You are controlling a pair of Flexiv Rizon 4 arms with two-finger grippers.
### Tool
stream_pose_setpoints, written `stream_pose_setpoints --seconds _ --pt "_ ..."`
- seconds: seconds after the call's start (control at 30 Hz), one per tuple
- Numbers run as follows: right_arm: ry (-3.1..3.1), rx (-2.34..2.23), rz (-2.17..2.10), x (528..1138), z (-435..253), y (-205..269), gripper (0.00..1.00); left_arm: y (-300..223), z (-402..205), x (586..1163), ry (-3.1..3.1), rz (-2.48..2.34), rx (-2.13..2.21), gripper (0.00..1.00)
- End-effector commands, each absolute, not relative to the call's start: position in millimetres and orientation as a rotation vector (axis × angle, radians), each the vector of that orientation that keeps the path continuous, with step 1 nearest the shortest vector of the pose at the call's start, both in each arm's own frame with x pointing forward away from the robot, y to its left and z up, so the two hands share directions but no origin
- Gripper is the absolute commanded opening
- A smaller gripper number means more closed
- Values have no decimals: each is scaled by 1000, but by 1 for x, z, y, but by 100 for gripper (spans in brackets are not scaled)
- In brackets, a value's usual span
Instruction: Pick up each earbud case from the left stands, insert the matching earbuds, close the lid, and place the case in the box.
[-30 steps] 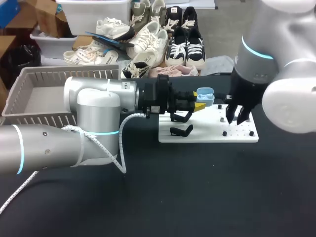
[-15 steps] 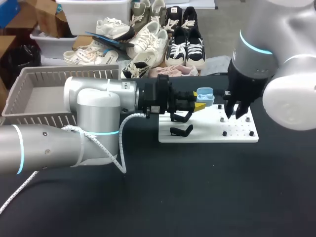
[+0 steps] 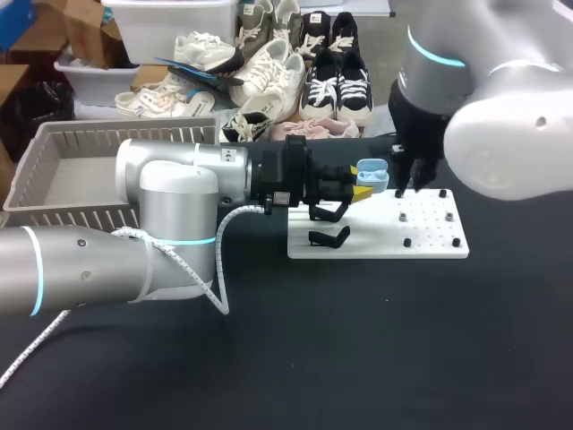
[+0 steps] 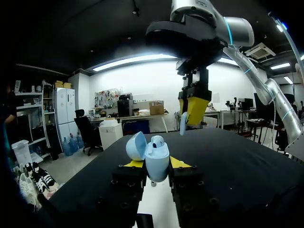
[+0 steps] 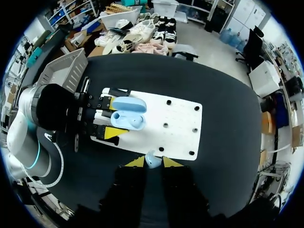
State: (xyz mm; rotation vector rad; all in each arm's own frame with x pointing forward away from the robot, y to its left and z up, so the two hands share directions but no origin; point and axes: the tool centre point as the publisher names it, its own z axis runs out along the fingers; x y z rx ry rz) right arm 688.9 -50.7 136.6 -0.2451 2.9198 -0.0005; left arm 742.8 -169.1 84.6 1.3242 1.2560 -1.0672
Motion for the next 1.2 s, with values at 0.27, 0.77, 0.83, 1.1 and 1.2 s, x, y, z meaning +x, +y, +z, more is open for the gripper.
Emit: stream_pose_setpoints --seconds 0.27,0.77,0.83,1.1,1.2 --pt "2927 -324 -10 706 140 -35 0 -169 84 743 1253 -1067 1323 0" --pt "2897 -395 47 718 140 -21 0 -169 84 743 1253 -1067 1323 0" --pt "2893 -400 57 720 139 -20 0 -169 84 743 1253 -1067 1323 0" --pt "2881 -446 64 726 139 -8 0 -169 84 743 1253 -1067 1323 0" --pt "2878 -456 73 728 139 -6 0 -169 84 743 1253 -1067 1323 0"
